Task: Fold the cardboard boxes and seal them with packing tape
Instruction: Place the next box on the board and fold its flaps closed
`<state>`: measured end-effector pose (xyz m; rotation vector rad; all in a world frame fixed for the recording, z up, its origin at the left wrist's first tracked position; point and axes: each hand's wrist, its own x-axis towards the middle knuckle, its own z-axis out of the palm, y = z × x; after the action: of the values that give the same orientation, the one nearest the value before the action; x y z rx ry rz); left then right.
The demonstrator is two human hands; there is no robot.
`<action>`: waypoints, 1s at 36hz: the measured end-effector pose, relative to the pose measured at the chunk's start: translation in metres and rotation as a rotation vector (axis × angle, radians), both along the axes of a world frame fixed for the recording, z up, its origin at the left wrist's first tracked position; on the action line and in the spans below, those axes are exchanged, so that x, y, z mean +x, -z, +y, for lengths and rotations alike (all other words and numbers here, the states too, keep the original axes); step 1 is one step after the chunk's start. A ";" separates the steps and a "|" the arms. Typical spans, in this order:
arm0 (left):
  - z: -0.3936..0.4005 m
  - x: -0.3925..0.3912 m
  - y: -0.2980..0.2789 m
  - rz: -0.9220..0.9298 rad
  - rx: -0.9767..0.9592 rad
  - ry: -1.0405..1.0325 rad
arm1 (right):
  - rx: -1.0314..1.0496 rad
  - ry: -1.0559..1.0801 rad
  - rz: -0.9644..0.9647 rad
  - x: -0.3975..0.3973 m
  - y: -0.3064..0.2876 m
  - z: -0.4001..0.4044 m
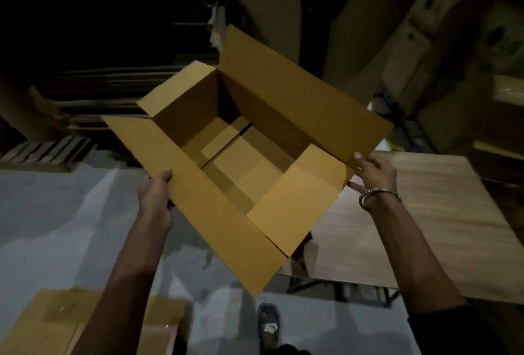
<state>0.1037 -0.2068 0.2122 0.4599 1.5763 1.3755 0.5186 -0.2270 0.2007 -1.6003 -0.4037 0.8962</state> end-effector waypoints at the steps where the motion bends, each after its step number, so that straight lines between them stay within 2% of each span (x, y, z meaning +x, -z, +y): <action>1: 0.001 0.017 0.000 -0.007 0.004 0.038 | -0.012 0.045 0.002 0.015 0.001 -0.015; 6: 0.006 0.113 0.004 0.020 0.062 0.256 | -0.042 0.253 0.014 0.093 0.013 -0.082; 11: 0.008 0.211 0.008 0.016 0.075 0.385 | -0.099 0.396 0.049 0.162 0.029 -0.138; 22: 0.037 0.376 0.049 0.093 0.041 0.457 | -0.168 0.365 0.043 0.280 0.056 -0.177; 30: 0.039 0.417 0.093 0.131 -0.026 0.500 | -0.286 0.266 0.103 0.331 0.098 -0.191; 34: 0.043 0.418 0.098 0.264 -0.034 0.521 | -0.374 0.277 0.116 0.357 0.119 -0.203; 36: 0.045 0.415 0.102 0.350 -0.055 0.530 | -0.432 0.331 0.014 0.365 0.120 -0.204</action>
<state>0.5187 -0.1617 0.1097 1.0451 1.6039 0.8739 0.8840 -0.4306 0.0806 -1.9807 0.0768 0.7690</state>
